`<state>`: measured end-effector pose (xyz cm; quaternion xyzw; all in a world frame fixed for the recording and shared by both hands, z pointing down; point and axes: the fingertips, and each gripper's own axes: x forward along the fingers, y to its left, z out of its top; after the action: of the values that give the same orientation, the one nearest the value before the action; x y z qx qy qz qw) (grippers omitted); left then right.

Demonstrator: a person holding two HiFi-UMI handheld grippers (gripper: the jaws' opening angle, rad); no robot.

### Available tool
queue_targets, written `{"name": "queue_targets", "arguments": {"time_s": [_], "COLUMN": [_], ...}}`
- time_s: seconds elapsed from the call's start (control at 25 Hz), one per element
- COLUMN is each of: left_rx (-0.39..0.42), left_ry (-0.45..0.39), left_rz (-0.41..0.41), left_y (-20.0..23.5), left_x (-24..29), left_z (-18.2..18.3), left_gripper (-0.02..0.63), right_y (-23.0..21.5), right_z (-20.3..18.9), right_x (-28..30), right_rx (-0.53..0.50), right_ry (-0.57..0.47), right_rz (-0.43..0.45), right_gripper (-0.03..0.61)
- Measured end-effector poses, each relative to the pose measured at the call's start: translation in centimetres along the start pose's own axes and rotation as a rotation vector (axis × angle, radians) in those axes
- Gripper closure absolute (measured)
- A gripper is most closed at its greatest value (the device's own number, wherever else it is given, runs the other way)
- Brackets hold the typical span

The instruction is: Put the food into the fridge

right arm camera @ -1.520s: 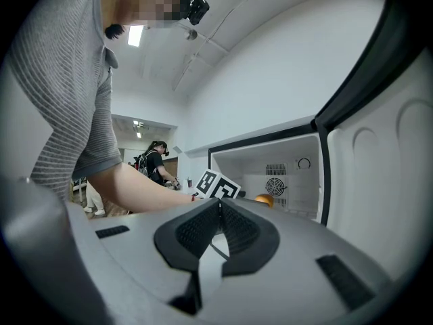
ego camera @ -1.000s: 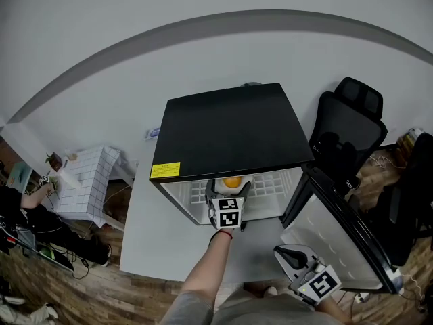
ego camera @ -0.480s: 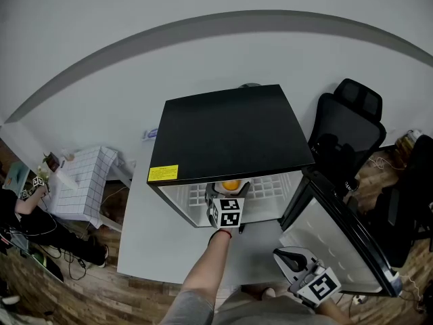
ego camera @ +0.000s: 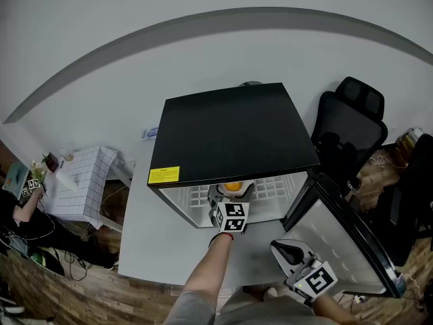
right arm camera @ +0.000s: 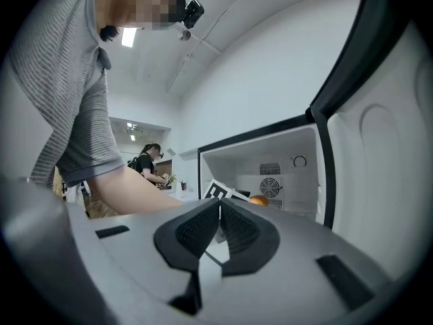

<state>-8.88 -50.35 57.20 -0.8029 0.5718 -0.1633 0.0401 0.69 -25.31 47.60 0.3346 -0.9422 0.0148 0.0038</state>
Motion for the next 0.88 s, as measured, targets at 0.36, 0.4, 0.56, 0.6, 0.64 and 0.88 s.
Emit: {"name": "queue_targets", "arguments": {"time_s": [0.36, 0.4, 0.56, 0.6, 0.64, 0.88], "left_rx": [0.071, 0.077, 0.101, 0.105, 0.108, 0.111], "left_ry": [0.051, 0.058, 0.089, 0.093, 0.095, 0.083], "left_rz": [0.037, 0.043, 0.066, 0.072, 0.075, 0.067], "left_y": [0.1, 0.2, 0.3, 0.4, 0.4, 0.3], "left_x": [0.4, 0.4, 0.7, 0.7, 0.6, 0.5], "left_z": [-0.8, -0.9, -1.2, -1.2, -1.3, -1.1], "left_gripper": [0.193, 0.202, 0.208, 0.218, 0.233, 0.247], "right_y": [0.3, 0.2, 0.4, 0.4, 0.4, -0.1], "right_z": [-0.2, 0.0, -0.7, -0.8, -0.7, -0.2], "right_x": [0.1, 0.2, -0.2, -0.3, -0.3, -0.4], "right_rx": [0.019, 0.022, 0.021, 0.021, 0.021, 0.031], "right_ry": [0.0, -0.01, 0.02, 0.024, 0.023, -0.008], "right_rz": [0.003, -0.002, 0.005, 0.005, 0.002, -0.026], "right_gripper": [0.565, 0.565, 0.565, 0.565, 0.565, 0.565]}}
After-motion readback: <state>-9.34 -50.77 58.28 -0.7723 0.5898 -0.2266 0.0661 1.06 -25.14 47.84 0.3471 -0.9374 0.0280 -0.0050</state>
